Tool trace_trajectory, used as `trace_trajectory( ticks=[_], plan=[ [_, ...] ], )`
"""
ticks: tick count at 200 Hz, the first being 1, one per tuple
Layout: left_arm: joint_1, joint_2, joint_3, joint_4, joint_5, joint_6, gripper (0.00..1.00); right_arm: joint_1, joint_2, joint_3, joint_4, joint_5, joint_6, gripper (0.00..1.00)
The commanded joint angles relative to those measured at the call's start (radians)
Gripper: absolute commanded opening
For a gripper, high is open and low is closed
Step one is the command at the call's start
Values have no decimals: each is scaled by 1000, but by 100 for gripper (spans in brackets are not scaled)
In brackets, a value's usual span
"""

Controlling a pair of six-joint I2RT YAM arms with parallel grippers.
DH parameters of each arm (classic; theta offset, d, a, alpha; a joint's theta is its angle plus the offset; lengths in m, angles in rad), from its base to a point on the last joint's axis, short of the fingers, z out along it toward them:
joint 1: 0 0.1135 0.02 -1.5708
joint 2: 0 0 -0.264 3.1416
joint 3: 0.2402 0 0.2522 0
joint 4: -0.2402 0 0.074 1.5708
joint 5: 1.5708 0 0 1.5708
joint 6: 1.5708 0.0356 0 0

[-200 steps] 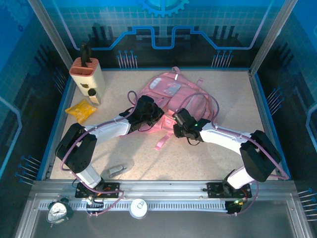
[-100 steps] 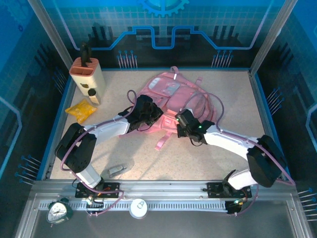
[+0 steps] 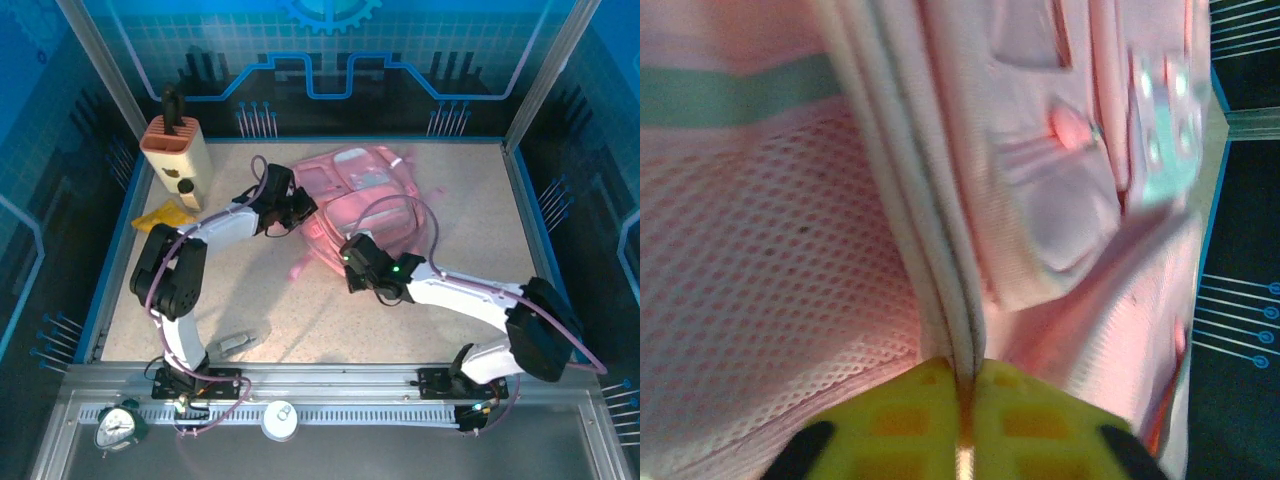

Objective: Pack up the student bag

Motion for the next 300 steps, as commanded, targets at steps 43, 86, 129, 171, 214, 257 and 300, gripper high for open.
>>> trace_trajectory(
  ticks=[43, 86, 129, 171, 214, 257, 300],
  plan=[
    [-29, -255, -323, 270, 15, -146, 34, 29, 19, 28, 56, -74, 3, 0],
    [-186, -252, -439, 386, -59, -338, 50, 27, 6, 19, 55, -72, -4, 0],
    [-256, -142, -413, 458, -127, -391, 35, 20, -8, 13, 50, -75, -4, 0],
    [-228, -162, -388, 312, -190, -303, 0, 15, -66, 3, -48, 1, -4, 0],
    [-128, -268, -406, 169, -240, -189, 0, -67, -203, -131, -137, 18, 26, 0],
    [-23, -281, -322, 63, -187, -21, 0, -186, -287, -181, -113, -43, -40, 0],
    [54, -199, -183, 12, -66, 67, 0, -68, -143, -97, -9, -163, -105, 0]
  ],
)
